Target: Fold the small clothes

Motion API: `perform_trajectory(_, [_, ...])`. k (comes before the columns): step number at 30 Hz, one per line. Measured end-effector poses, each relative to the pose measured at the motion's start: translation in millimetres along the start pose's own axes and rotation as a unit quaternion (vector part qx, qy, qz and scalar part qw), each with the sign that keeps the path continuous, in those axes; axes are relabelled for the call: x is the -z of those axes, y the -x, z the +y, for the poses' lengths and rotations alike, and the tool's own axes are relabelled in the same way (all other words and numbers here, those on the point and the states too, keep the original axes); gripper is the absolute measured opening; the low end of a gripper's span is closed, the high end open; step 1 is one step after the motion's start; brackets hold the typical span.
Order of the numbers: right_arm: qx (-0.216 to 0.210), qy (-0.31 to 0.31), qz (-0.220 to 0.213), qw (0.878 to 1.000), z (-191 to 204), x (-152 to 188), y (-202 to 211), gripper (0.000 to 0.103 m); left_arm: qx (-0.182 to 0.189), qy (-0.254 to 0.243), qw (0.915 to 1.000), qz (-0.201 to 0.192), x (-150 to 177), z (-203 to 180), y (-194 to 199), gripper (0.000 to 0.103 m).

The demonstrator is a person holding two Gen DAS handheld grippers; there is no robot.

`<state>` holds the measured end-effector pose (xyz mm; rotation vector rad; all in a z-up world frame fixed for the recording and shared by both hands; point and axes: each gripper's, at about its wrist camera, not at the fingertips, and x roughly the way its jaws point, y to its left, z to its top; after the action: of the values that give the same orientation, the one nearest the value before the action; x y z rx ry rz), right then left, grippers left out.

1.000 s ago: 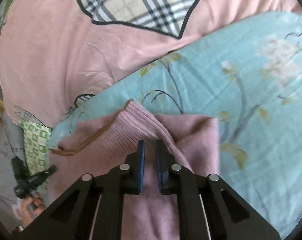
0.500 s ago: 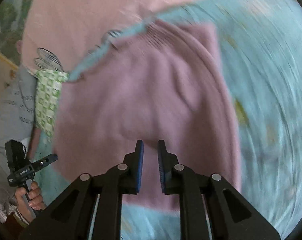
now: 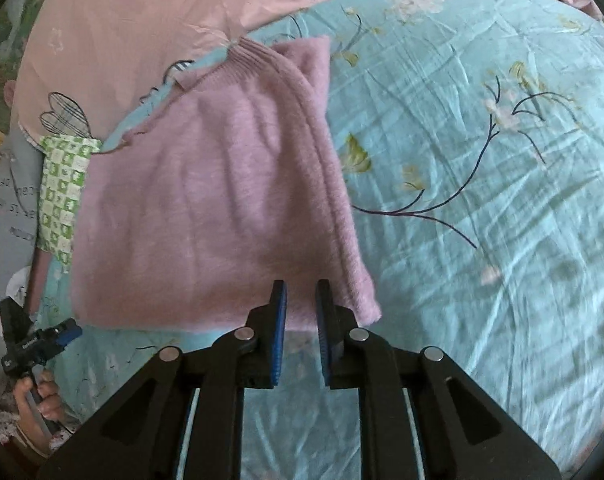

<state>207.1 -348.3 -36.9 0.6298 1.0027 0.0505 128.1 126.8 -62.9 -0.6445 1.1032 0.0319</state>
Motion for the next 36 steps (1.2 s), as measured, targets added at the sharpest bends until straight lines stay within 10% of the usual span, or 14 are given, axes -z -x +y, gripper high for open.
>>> perform_trajectory(15, [-0.057,0.005,0.0,0.998,48,32,16,0.037,0.055,0.106,0.9928,0.002,18,-15,-34,0.075])
perform_trajectory(29, [-0.076,0.013,0.019,0.997,60,33,8,0.039,0.068,0.207,0.9709,-0.099,-42,7,-55,0.078])
perform_trajectory(30, [-0.077,0.013,0.021,0.997,61,32,6,0.039,0.066,0.204,0.9716,-0.101,-46,5,-55,0.075])
perform_trajectory(32, [-0.08,0.011,0.022,0.996,61,30,3,0.039,0.063,0.188,0.9748,-0.102,-55,-1,-57,0.03])
perform_trajectory(36, [-0.087,0.004,0.023,0.996,58,24,-1,0.039,0.041,0.135,0.9839,-0.11,-65,-26,-49,0.015])
